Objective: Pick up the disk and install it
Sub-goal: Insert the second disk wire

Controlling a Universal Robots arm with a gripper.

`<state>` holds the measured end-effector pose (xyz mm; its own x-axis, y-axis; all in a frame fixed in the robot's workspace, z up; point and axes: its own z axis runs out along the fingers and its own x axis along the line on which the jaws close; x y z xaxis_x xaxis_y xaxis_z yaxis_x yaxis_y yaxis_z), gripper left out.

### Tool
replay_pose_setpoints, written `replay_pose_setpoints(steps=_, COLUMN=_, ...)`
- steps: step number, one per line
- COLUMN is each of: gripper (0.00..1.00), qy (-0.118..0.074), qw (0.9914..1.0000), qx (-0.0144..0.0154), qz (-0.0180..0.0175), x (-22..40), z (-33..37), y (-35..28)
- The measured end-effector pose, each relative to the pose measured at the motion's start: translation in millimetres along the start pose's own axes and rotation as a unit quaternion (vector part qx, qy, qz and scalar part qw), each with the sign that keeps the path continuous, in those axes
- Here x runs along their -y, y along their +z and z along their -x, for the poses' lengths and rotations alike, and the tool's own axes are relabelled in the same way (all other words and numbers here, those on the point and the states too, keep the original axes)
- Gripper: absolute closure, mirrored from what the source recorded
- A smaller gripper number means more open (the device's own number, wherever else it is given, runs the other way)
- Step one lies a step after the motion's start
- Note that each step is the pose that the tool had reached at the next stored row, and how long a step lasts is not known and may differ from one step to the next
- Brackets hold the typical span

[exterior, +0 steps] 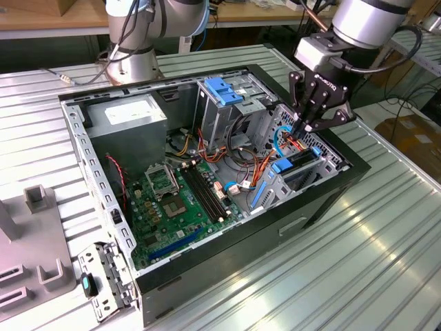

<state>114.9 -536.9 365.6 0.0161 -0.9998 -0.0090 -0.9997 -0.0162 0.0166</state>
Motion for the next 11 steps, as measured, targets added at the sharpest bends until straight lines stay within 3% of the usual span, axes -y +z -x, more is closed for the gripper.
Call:
replay_pose_setpoints(steps=4, gripper=0.84, qy=-0.002, qw=1.00000, qx=0.0006, qz=-0.0016, x=-3.1, z=-8.4, y=2.9)
replay_pose_setpoints(steps=8, gripper=0.84, qy=-0.006, qw=0.99995, qx=0.0008, qz=-0.0076, x=-6.5, z=-12.1, y=5.8)
replay_pose_setpoints(steps=11, gripper=0.84, qy=-0.009, qw=0.99992, qx=0.0008, qz=-0.0097, x=-9.8, z=-14.0, y=8.2)
